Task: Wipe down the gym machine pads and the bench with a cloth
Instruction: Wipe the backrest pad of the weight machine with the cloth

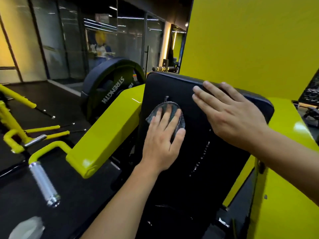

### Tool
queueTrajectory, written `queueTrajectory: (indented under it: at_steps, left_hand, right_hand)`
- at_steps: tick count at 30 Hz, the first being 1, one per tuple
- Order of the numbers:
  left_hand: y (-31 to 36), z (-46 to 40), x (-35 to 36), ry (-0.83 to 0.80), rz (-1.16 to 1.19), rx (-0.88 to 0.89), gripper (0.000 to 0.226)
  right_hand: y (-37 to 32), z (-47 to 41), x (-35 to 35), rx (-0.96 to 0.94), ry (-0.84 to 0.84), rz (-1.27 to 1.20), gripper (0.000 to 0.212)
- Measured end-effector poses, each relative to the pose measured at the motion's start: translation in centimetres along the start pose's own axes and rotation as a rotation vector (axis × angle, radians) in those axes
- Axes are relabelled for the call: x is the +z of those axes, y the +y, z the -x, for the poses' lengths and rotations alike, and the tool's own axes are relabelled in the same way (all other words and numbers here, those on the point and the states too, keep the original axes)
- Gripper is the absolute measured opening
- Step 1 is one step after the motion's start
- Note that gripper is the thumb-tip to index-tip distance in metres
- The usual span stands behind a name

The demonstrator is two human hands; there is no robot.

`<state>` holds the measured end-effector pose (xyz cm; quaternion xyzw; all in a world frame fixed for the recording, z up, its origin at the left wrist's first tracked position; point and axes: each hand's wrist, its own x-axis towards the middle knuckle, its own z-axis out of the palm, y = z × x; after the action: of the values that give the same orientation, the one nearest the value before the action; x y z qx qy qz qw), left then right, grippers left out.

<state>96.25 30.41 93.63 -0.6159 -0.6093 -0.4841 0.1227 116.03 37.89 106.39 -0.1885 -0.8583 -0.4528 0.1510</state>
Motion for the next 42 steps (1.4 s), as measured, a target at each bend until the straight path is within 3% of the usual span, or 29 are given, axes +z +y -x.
queueTrajectory:
  at_steps: [11, 14, 18, 21, 28, 29, 33, 36, 38, 42]
  left_hand:
    - [-1.6, -0.4, 4.0, 0.143, 0.025, 0.035, 0.056]
    - [-1.7, -0.4, 4.7, 0.207, 0.064, 0.014, 0.055]
    - [-1.5, 0.4, 5.4, 0.233, 0.107, -0.046, 0.055]
    - [-1.8, 2.5, 6.4, 0.255, 0.189, -0.171, 0.054]
    - [0.4, 5.8, 9.0, 0.339, 0.457, -0.654, 0.059]
    - [1.5, 4.3, 8.7, 0.345, 0.480, -0.647, 0.060]
    - [5.6, -1.3, 6.3, 0.329, 0.388, -0.336, 0.058]
    - [4.3, -0.2, 5.9, 0.295, 0.302, -0.227, 0.059]
    - [2.2, 3.0, 6.9, 0.263, 0.258, -0.264, 0.058]
    - [-0.1, 9.7, 9.1, 0.188, 0.340, -0.544, 0.059]
  right_hand:
    - [0.4, -2.5, -0.3, 0.026, 0.144, -0.307, 0.051]
    - [0.0, -2.4, 0.1, -0.012, 0.140, -0.221, 0.053]
    - [0.4, -3.1, -0.1, -0.109, 0.009, -0.129, 0.060]
    - [0.5, -4.2, -0.1, -0.163, -0.086, -0.067, 0.063]
    - [0.1, -5.2, -0.6, -0.175, -0.160, -0.131, 0.064]
    - [0.2, -5.1, -0.6, -0.170, -0.160, -0.137, 0.065]
    - [-0.2, -5.5, -0.6, -0.170, -0.122, -0.170, 0.067]
    - [-0.8, -5.7, -0.6, -0.173, -0.109, -0.167, 0.066]
    - [-1.2, -5.8, -0.7, -0.160, -0.120, -0.183, 0.066]
    - [-1.3, -5.9, -1.3, -0.142, -0.168, -0.235, 0.068]
